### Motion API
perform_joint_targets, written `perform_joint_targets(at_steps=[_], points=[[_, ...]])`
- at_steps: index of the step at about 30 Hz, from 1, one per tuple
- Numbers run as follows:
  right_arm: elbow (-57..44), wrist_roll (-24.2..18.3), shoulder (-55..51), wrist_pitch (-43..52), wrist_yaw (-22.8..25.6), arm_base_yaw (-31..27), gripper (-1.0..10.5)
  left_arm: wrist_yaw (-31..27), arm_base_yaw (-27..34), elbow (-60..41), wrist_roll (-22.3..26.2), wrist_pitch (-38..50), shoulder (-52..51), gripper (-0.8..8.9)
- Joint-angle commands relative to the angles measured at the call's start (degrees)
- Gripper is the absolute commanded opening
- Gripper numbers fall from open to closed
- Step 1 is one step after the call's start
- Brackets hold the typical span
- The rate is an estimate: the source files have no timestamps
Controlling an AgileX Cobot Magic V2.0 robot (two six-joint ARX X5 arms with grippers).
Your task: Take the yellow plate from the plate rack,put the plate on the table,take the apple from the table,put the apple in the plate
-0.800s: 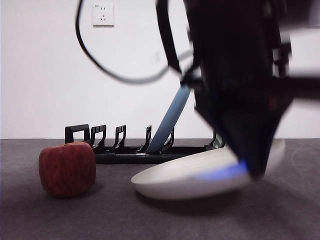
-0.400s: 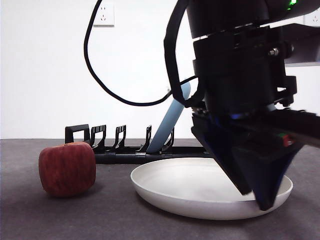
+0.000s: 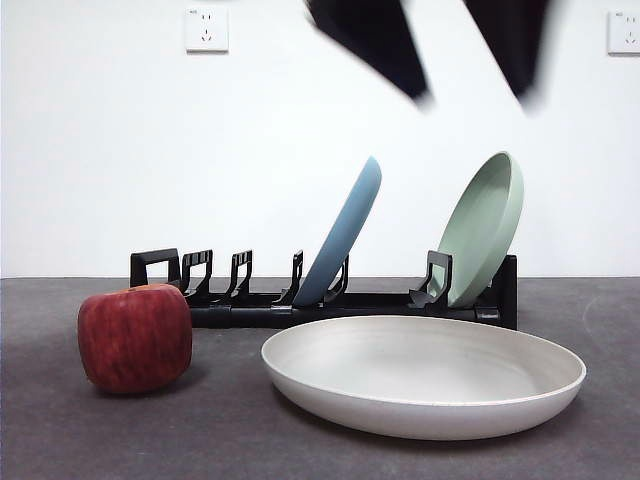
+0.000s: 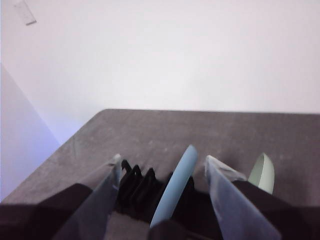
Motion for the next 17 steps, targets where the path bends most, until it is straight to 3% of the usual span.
perform_joint_targets(at_steps=[1, 4, 12, 17], points=[[0.3, -0.6, 0.0, 1.4, -0.1, 1.3, 3.5, -2.1, 4.6, -0.2, -0.4, -1.3, -6.3, 4.08], [0.7, -0.6, 0.7, 1.4, -0.1, 3.9, 4.2, -3.8, 10.1, -0.2, -0.4, -2.9, -12.2, 4.08], [5.4, -2.4, 8.2, 1.3, 0.9, 17.5, 4.2, -5.7, 29.7, -0.2, -0.3, -11.2, -24.9, 4.08], [9.4, -6.5, 16.4, 0.1, 8.3, 30.0, 4.2, -7.3, 40.5, -0.2, 0.0, -15.2, -32.2, 4.07]])
